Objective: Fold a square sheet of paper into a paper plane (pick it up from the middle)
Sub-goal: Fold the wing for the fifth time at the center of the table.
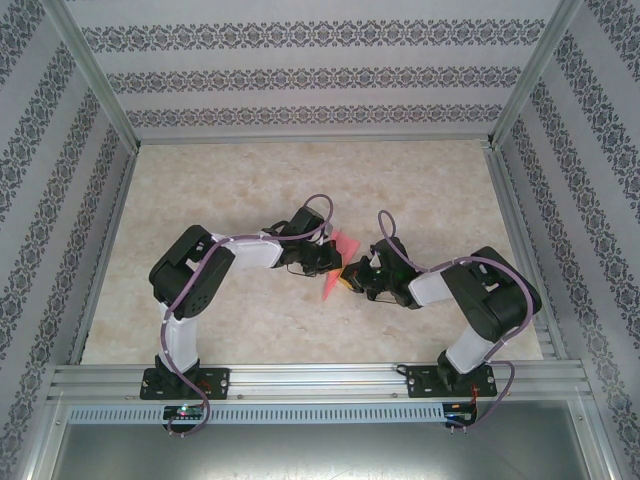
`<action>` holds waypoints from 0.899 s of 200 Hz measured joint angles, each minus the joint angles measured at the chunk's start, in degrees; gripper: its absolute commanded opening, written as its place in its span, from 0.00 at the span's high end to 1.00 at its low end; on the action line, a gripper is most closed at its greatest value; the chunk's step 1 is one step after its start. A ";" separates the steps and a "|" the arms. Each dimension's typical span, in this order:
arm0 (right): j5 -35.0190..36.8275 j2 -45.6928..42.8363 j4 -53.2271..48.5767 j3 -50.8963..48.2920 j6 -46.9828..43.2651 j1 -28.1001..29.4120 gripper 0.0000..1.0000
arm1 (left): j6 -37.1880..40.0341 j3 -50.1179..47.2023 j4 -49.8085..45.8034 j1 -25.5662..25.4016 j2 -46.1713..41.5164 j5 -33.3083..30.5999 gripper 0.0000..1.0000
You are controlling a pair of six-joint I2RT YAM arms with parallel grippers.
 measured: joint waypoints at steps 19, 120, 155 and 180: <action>-0.33 0.37 1.29 -0.31 0.55 -0.13 1.00 | -0.28 0.13 0.24 0.24 0.33 0.24 1.00; 1.16 -4.55 -3.61 -0.39 -3.74 -2.47 0.92 | 0.68 0.59 0.48 0.35 1.81 -0.20 0.97; 1.09 -7.34 -8.07 1.90 -7.13 -6.23 0.85 | 0.92 0.63 0.55 0.35 1.81 -0.13 0.93; 0.44 -7.34 -11.08 4.76 -9.86 -8.15 0.78 | 1.18 0.63 0.66 0.35 1.81 0.04 0.91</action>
